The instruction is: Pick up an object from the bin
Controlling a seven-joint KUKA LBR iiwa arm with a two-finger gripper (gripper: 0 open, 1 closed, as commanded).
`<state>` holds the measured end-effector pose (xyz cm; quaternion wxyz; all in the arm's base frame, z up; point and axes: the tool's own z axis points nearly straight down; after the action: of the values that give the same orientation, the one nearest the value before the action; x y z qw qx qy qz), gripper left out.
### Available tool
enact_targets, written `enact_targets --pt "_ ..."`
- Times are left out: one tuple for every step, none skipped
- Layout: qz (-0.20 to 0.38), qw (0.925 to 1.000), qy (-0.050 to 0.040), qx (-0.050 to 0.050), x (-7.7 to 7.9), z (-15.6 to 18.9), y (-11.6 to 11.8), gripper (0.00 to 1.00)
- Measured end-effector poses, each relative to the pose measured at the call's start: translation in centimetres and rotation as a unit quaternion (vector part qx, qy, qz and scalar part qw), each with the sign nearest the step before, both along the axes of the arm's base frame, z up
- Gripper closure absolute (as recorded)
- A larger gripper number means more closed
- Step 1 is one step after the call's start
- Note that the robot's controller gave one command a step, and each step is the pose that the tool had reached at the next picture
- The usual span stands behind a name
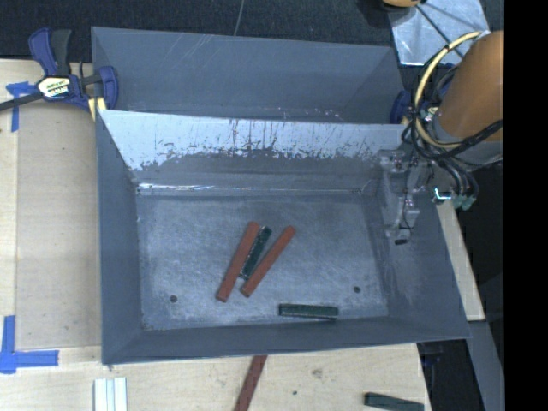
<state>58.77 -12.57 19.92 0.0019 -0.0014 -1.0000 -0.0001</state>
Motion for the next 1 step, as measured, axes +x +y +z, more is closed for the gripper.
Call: enact_targets --pt "0.001 1.0 -0.0039 -0.001 0.18 0.44 0.04 0.0"
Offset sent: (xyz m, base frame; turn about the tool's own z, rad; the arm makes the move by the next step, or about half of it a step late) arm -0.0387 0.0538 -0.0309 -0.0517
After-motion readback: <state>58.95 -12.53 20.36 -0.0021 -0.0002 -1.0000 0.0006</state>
